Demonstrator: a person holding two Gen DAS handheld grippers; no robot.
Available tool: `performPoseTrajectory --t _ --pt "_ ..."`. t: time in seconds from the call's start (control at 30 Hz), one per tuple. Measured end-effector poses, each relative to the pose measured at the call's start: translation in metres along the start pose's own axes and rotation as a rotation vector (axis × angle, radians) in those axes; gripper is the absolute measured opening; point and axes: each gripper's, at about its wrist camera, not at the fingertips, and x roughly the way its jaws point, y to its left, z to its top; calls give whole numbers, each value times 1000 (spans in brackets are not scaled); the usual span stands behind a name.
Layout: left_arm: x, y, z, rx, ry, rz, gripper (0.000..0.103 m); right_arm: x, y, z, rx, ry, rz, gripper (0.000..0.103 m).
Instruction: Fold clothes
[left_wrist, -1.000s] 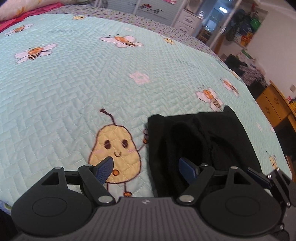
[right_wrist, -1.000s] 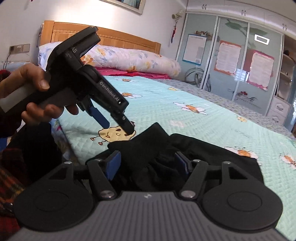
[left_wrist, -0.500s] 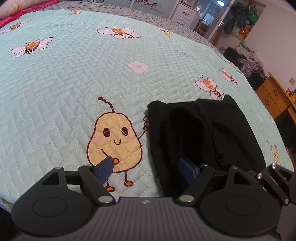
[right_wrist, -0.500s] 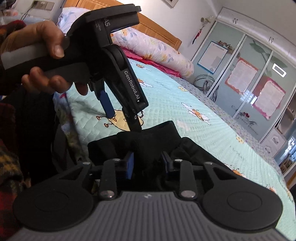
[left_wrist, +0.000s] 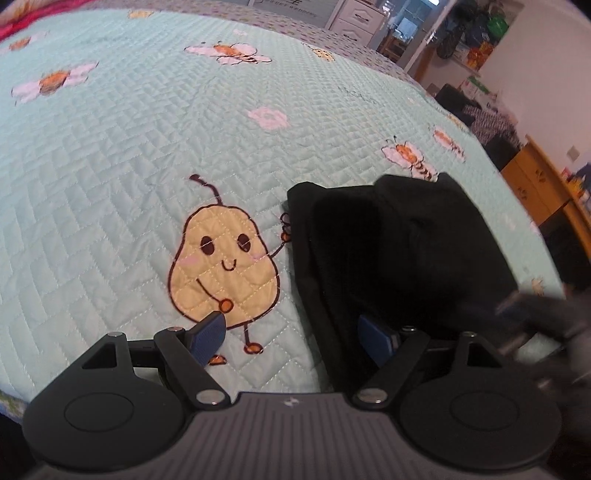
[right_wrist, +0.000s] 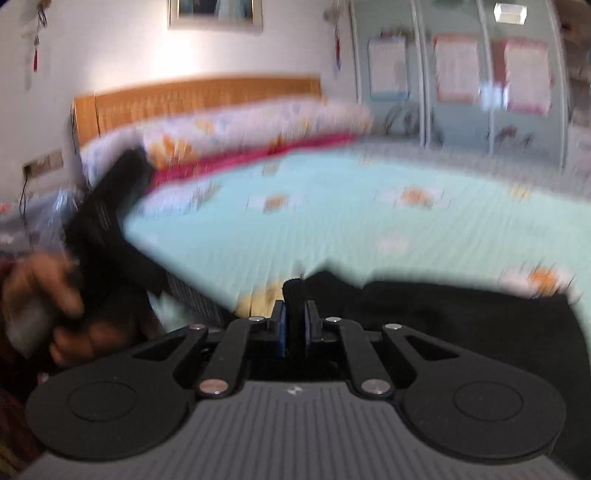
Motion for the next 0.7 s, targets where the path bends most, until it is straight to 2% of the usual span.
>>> performPoseTrajectory --t 0.13,0.23,0.33,0.4,0.43,0.5,0.53,0.7 --pt "-12 0 2 -14 -18 16 81 12 27 -25 -186 -12 -64 12" --pt "-22 -12 9 -4 -73 -34 81 10 36 -31 -247 -47 -99 12" --pt "-6 -36 21 60 -55 -57 82 8 40 -37 -282 -81 -107 18" --pt "4 -53 29 103 -42 -72 82 9 43 -41 -310 -98 -115 19" --pt "14 -56 33 111 -36 -52 81 9 42 -41 -308 -111 -114 19" --pt "40 -55 42 104 -25 29 81 2 34 -42 -266 -133 -102 19" --pt "48 -51 45 91 -21 45 82 -6 27 -41 -221 -140 -89 20" --pt "55 -32 42 58 -20 9 85 -48 -15 -39 26 -178 -23 21"
